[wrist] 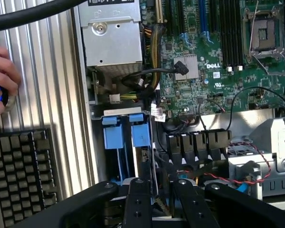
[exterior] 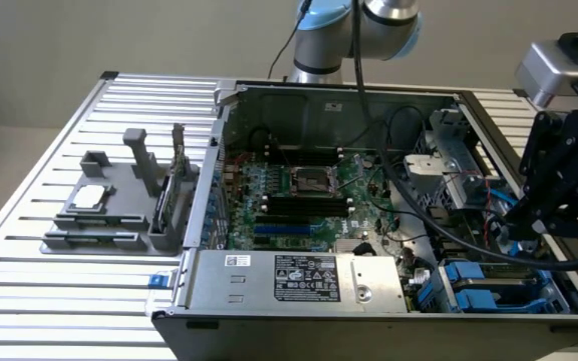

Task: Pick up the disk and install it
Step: 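Insert the first disk wire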

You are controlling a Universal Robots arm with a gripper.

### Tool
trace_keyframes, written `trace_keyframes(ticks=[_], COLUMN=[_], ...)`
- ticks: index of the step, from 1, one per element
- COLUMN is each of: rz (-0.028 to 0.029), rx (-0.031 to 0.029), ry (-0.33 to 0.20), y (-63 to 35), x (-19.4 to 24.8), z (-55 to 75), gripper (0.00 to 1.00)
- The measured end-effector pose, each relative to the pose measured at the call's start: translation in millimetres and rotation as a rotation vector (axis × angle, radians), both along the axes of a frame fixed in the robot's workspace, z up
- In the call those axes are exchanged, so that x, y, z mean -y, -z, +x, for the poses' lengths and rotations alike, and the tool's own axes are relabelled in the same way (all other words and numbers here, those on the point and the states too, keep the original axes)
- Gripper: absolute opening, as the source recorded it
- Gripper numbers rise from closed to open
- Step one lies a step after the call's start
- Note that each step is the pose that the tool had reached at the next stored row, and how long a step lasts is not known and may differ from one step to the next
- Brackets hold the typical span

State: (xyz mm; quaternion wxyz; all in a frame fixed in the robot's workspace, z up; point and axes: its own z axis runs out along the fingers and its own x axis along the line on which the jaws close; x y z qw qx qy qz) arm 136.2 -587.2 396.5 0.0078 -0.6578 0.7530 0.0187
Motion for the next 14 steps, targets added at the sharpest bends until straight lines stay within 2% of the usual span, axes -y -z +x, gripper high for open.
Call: trace_keyframes(ticks=[14], rz=[0.0001], rx=[0.0000], ry=[0.235], y=[0.1], x=[0.0], z=[0.0], gripper=[0.26])
